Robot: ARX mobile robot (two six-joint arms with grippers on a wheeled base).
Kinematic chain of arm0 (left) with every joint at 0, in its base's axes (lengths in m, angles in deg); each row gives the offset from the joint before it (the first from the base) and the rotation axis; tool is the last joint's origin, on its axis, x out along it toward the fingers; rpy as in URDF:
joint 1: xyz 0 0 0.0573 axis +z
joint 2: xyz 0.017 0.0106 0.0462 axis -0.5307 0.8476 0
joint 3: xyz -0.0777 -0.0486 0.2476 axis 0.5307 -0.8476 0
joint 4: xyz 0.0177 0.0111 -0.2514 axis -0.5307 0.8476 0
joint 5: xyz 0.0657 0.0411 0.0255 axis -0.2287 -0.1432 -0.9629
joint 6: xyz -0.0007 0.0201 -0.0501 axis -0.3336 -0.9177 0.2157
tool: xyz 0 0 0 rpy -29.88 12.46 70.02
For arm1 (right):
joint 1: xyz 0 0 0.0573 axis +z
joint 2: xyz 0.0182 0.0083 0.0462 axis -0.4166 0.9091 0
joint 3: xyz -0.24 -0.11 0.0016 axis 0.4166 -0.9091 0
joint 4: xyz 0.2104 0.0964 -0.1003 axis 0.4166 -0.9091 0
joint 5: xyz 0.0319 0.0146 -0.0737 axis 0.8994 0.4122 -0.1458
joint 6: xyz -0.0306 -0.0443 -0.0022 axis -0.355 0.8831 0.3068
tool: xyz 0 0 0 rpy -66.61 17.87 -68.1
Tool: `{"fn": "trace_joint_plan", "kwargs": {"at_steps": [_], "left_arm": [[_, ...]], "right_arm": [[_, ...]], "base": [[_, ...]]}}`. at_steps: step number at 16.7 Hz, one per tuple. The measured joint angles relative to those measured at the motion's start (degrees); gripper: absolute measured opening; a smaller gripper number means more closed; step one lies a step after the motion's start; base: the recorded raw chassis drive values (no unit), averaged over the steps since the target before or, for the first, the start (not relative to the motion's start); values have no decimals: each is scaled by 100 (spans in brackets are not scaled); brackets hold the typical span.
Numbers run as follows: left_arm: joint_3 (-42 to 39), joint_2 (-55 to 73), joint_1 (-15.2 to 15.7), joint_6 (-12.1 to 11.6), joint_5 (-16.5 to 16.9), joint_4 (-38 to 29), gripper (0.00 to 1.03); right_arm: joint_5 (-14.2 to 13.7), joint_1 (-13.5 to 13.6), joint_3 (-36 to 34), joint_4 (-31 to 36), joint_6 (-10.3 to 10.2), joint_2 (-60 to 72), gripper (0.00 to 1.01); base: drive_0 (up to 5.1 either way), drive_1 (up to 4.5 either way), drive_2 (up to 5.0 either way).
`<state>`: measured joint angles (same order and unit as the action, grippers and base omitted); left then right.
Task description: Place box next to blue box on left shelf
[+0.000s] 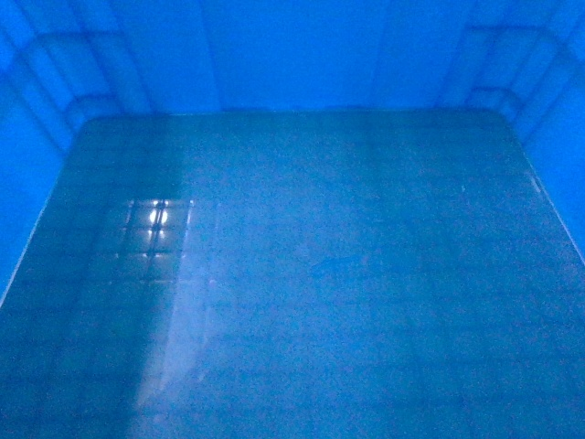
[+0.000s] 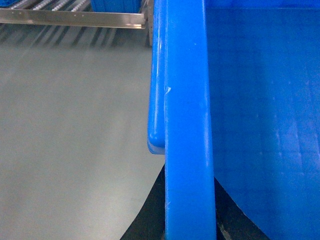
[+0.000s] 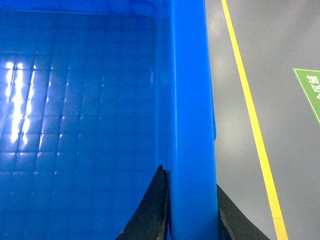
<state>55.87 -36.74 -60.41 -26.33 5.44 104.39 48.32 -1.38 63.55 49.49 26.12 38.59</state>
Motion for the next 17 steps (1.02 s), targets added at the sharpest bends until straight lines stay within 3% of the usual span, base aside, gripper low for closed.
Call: {"fn": "trace_joint_plan", "kwargs": {"at_steps": [17], "left_arm": [[0,0,0,2,0,-2,7]], "right_arm": [[0,0,0,2,2,0,10]], "base": [[-7,397,-412]]}}
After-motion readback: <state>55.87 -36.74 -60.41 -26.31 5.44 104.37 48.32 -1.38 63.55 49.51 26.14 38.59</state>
